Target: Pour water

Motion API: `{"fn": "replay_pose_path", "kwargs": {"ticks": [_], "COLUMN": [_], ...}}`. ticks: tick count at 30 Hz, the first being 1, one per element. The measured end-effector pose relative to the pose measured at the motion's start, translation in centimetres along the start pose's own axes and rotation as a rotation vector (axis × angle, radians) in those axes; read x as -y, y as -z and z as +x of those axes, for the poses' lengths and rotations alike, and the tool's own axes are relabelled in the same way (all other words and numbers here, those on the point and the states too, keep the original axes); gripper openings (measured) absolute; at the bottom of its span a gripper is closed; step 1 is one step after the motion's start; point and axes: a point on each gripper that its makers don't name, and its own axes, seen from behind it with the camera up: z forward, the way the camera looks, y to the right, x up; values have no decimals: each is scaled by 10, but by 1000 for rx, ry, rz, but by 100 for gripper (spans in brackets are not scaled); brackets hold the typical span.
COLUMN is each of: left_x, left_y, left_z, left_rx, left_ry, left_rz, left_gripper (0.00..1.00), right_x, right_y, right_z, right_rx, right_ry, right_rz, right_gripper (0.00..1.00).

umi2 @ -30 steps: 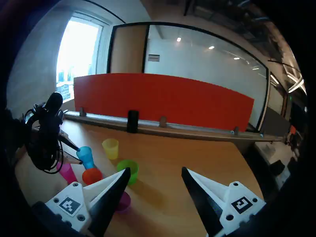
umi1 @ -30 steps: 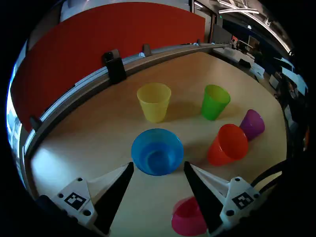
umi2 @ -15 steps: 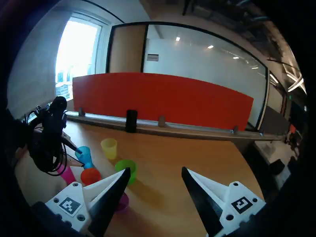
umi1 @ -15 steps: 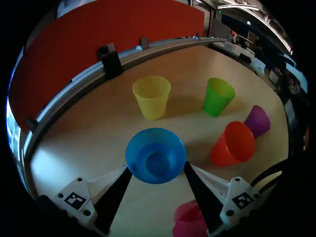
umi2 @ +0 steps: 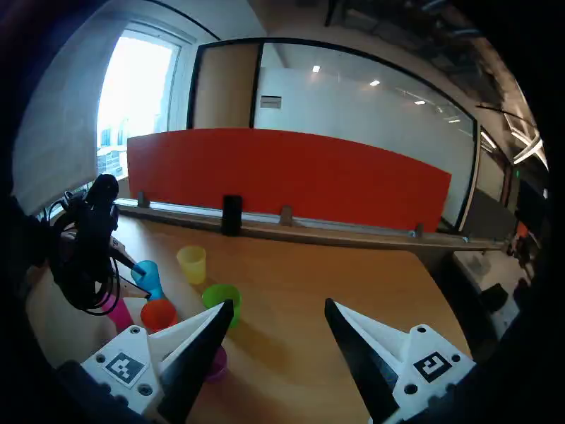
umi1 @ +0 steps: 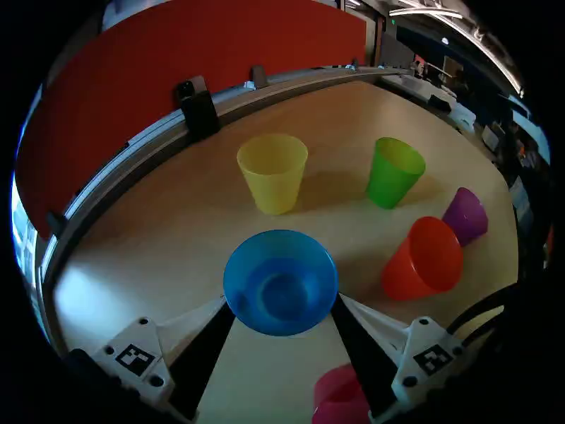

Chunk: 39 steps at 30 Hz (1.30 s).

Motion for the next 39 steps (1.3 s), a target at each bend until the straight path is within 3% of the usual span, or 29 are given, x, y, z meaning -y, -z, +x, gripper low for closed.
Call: {"fn": "replay_pose_path", "kwargs": {"ticks": [39], "left_x": [0], "left_y": [-3], "left_z": [0], "left_rx": [-21], "left_ry": [-17], "left_rz": [3], "left_gripper": [79], "right_x": [-5], "right_y": [-1], "right_z": [-5], "right_rx": [6], "right_ry": [-6], "right_rz": [-11], "right_gripper": [100]}}
